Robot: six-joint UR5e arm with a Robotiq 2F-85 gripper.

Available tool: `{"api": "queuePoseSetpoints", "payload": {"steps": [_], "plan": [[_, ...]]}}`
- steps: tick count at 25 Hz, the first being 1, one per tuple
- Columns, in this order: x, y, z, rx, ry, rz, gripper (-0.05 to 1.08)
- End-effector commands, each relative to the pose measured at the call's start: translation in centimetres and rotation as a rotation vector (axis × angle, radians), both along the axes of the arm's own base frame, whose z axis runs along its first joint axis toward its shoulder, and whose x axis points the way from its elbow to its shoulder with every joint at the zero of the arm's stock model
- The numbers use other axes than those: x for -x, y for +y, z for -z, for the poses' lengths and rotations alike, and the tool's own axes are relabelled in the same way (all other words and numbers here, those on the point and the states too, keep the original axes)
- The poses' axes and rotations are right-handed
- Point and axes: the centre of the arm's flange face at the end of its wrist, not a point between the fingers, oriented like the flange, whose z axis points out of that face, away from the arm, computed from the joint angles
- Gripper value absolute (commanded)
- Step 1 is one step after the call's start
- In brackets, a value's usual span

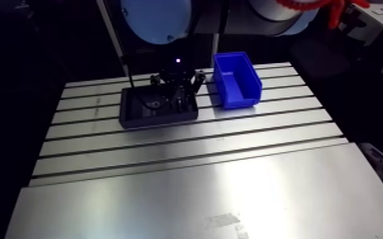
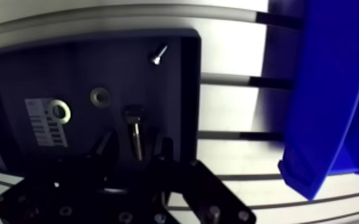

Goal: Pick up the M10 bolt from the tray and put it into the blue bin.

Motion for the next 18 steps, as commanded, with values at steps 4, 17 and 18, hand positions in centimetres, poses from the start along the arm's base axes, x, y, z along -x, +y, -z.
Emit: {"api": "queuePoseSetpoints", "payload": {"steps": [4, 17, 18], "plan": [[-0.02, 0.08, 0.15, 0.0, -0.003, 0.002, 0.59], [0.04, 0.18, 0.36, 0.001, -0.006, 0.002, 0.64], [0.06, 0.09, 0.26, 0.0, -0.003, 0.002, 0.67]]}}
